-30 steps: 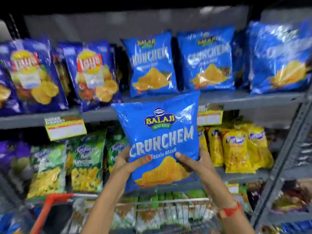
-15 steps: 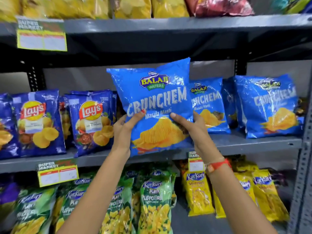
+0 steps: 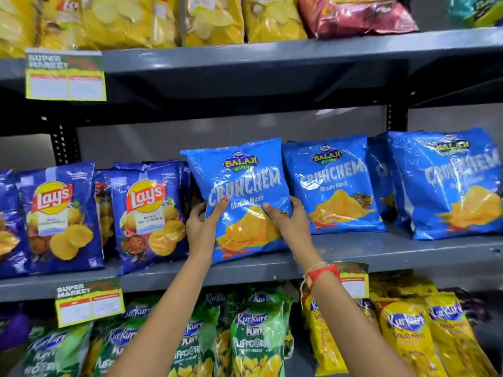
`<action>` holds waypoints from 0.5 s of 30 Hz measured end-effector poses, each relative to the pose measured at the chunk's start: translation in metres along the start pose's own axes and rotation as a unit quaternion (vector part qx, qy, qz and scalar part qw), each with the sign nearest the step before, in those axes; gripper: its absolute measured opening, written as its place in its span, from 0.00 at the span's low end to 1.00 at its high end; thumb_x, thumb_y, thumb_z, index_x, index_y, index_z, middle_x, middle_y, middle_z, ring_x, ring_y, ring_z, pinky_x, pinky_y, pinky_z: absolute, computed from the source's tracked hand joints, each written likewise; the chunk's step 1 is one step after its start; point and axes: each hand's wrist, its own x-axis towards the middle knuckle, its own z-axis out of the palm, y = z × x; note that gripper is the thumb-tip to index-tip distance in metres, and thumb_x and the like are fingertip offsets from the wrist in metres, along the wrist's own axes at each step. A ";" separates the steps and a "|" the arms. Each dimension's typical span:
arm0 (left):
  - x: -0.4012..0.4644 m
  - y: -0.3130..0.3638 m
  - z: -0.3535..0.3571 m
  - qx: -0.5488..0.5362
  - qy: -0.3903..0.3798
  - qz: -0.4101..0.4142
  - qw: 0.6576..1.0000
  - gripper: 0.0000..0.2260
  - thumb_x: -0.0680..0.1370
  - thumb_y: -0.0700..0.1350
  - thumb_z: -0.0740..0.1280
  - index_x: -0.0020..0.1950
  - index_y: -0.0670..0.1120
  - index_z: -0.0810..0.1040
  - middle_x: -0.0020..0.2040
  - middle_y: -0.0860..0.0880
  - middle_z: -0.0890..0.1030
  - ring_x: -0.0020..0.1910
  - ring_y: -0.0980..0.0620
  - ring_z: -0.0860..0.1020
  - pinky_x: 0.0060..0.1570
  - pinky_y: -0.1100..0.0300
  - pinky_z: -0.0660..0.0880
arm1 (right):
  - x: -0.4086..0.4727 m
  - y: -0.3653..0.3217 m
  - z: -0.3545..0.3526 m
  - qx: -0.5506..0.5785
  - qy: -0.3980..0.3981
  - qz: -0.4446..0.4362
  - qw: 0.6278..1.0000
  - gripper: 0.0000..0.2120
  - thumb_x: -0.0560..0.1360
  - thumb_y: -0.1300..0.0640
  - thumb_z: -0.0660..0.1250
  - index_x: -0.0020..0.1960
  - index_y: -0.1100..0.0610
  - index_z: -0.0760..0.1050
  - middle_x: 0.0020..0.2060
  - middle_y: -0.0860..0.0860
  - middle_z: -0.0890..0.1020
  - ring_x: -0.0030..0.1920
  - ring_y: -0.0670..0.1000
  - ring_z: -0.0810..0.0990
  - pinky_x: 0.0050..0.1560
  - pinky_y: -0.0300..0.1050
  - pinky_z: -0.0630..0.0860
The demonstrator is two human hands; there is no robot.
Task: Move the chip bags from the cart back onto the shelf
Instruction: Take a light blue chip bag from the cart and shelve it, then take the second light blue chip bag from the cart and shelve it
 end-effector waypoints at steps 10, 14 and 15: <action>-0.100 -0.031 -0.022 0.254 0.055 0.288 0.922 0.22 0.75 0.46 0.65 0.67 0.43 0.66 0.65 0.48 0.68 0.66 0.55 0.65 0.68 0.61 0.61 | -0.096 0.017 -0.023 -0.092 0.154 -0.191 0.965 0.17 0.72 0.56 0.67 0.60 0.51 0.71 0.54 0.44 0.74 0.57 0.47 0.72 0.60 0.42 0.67; -0.173 -0.099 -0.033 0.292 0.017 0.257 0.921 0.17 0.74 0.45 0.62 0.62 0.42 0.69 0.61 0.47 0.71 0.63 0.54 0.68 0.66 0.63 0.59 | -0.150 0.088 -0.044 -0.151 0.184 -0.153 0.959 0.10 0.70 0.57 0.64 0.51 0.51 0.75 0.46 0.44 0.77 0.49 0.51 0.73 0.53 0.47 0.70; -0.190 -0.118 -0.036 0.284 0.000 0.227 0.932 0.16 0.74 0.44 0.62 0.61 0.43 0.70 0.60 0.46 0.72 0.62 0.54 0.68 0.66 0.66 0.60 | -0.163 0.110 -0.050 -0.167 0.172 -0.126 0.963 0.09 0.70 0.57 0.64 0.50 0.51 0.75 0.46 0.45 0.77 0.49 0.50 0.72 0.52 0.49 0.71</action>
